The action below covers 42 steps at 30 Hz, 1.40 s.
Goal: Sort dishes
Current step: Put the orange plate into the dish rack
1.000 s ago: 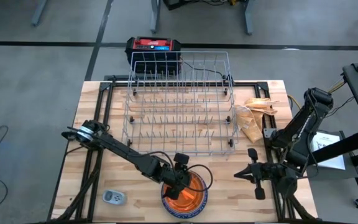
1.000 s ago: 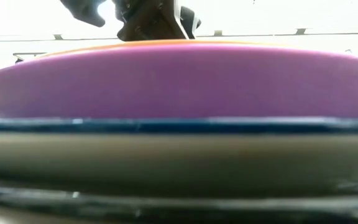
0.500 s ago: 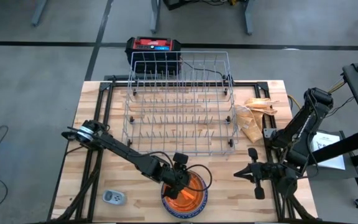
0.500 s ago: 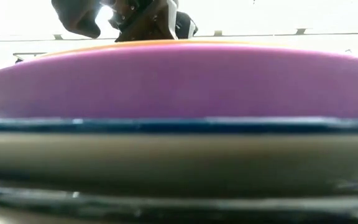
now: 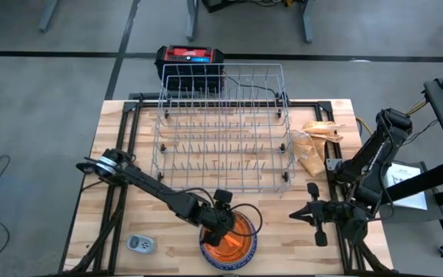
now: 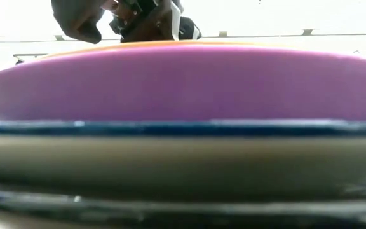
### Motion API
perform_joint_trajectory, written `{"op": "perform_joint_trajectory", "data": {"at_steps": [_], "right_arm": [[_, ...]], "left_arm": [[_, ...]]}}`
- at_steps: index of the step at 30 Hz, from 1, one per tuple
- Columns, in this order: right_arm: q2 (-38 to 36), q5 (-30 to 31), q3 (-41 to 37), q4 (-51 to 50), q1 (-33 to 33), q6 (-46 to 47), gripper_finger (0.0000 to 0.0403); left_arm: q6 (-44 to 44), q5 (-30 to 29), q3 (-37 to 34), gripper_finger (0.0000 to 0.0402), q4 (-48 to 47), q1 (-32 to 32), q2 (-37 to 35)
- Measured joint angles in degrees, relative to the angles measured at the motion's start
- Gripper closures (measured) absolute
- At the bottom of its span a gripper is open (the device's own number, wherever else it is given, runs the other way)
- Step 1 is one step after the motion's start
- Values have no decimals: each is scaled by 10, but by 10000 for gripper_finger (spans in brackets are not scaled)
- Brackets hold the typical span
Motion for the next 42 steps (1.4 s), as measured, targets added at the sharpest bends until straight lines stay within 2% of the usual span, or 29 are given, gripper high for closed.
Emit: {"op": "perform_joint_trajectory", "data": {"at_steps": [14, 18, 27, 42], "right_arm": [[0, 0, 0, 0, 0, 0, 403], [0, 0, 0, 0, 0, 0, 403], [0, 0, 0, 0, 0, 0, 403], [0, 0, 0, 0, 0, 0, 403]], "left_arm": [[-3, -5, 5, 250, 2, 0, 11], [-3, -6, 7, 281, 0, 0, 11], [-4, -6, 8, 394, -1, 0, 11], [-15, -21, 8, 400, -1, -2, -17]]}}
